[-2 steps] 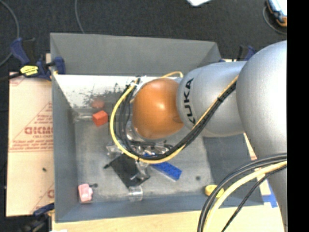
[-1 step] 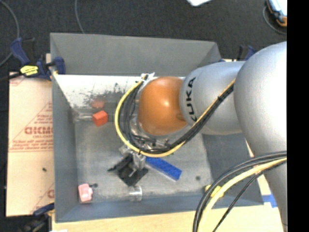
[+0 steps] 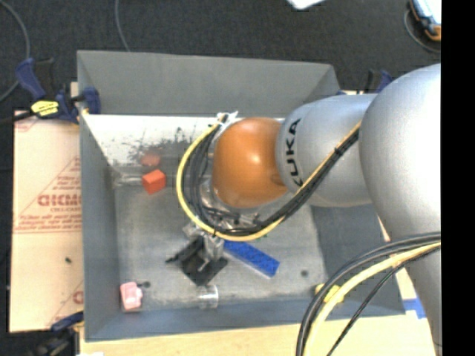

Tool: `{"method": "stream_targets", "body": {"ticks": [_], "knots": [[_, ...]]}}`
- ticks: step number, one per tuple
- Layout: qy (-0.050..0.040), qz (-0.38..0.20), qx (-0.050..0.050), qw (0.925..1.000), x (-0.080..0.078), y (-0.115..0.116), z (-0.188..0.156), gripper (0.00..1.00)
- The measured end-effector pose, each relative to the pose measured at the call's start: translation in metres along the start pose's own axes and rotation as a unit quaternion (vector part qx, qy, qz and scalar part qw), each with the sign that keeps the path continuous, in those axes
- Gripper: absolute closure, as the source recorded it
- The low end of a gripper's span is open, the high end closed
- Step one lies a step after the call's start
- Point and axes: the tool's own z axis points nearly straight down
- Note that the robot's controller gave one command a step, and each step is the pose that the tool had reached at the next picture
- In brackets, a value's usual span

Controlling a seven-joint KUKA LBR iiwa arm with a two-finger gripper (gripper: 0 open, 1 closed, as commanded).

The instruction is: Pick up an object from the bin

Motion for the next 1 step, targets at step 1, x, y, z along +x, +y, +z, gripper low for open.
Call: {"method": "stream_targets", "body": {"ticks": [1], "knots": [[-0.0002,0.0,0.0,1.0,0.0002,0.0001,-0.0012,1.0]]}}
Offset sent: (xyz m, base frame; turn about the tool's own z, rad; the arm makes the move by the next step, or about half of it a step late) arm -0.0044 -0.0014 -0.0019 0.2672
